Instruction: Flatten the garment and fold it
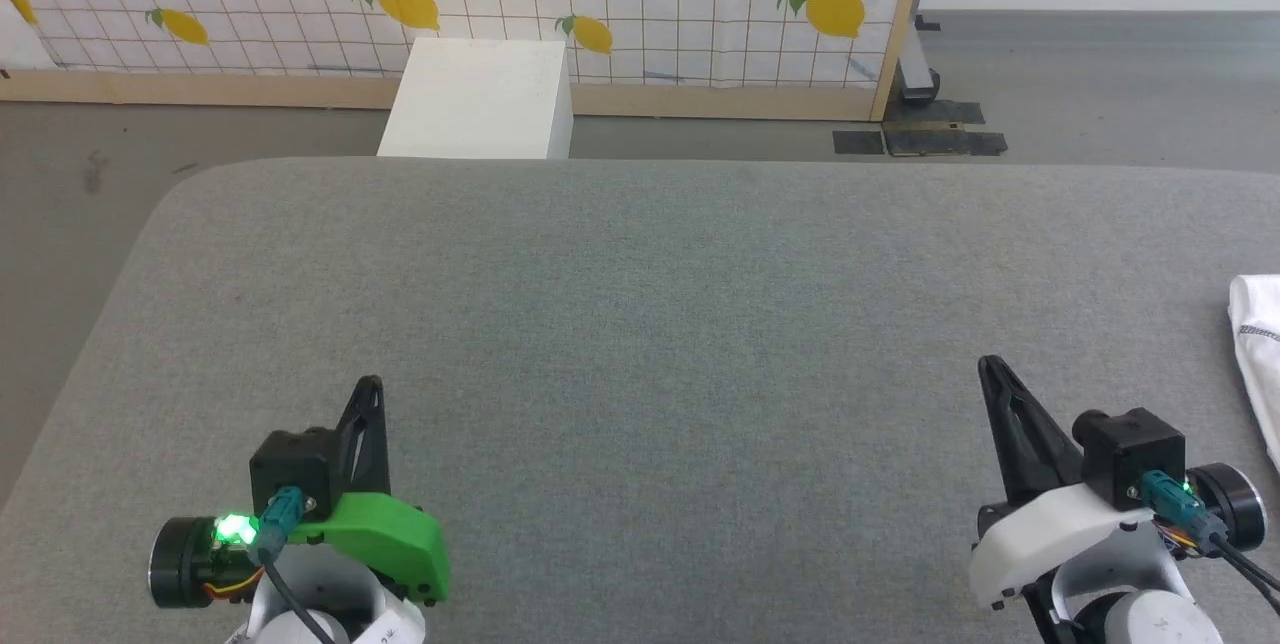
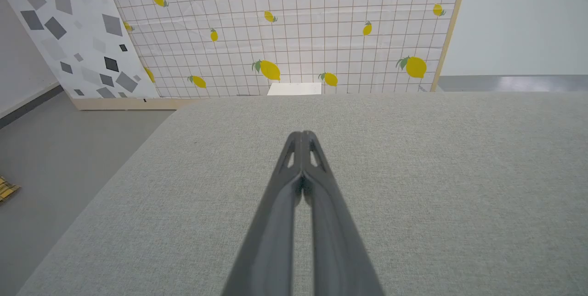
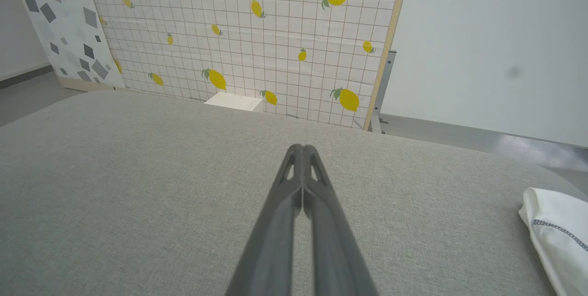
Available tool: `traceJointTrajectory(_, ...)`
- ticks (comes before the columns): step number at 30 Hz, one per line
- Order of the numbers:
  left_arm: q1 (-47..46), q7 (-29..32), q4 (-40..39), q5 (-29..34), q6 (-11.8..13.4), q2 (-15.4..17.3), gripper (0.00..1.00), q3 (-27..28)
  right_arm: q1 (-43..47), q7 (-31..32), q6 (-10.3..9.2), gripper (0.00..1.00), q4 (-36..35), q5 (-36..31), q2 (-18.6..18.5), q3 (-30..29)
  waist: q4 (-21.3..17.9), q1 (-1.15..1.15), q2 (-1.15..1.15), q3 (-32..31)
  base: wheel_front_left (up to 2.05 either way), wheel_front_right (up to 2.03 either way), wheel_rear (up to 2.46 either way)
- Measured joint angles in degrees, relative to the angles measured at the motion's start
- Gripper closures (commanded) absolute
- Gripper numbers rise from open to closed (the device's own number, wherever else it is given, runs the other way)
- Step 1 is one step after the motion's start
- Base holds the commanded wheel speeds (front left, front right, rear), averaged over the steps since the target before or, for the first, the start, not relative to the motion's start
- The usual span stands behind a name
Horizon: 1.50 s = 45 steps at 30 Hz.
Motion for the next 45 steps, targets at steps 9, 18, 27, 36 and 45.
traceJointTrajectory(9,0.01,0.00,0.00,0.00,0.00,0.00,1.00,0.00,0.00,0.00,0.00,1.00,0.00,0.00,0.00,0.00,0.00,0.00,0.00,0.00,0.00,0.00,0.00)
traceJointTrajectory(18,0.01,0.00,0.00,0.00,0.00,0.00,1.00,0.00,0.00,0.00,0.00,1.00,0.00,0.00,0.00,0.01,0.00,0.00,0.00,0.00,0.00,0.00,0.00)
traceJointTrajectory(27,0.01,0.00,0.00,0.00,0.00,0.00,1.00,0.01,0.00,0.00,0.00,1.00,0.00,0.00,0.00,0.01,0.00,0.00,0.00,0.00,0.00,0.00,0.00)
traceJointTrajectory(36,0.01,0.00,0.00,0.00,0.00,0.00,1.00,0.01,0.00,0.00,0.00,1.00,-0.01,0.00,0.00,0.01,0.00,0.00,0.00,0.00,0.00,0.00,0.00)
traceJointTrajectory(45,0.01,0.00,0.00,0.00,0.00,0.00,1.00,0.01,0.00,0.00,0.00,1.00,-0.01,0.00,0.00,0.00,0.00,0.00,0.00,0.00,0.00,0.00,0.00)
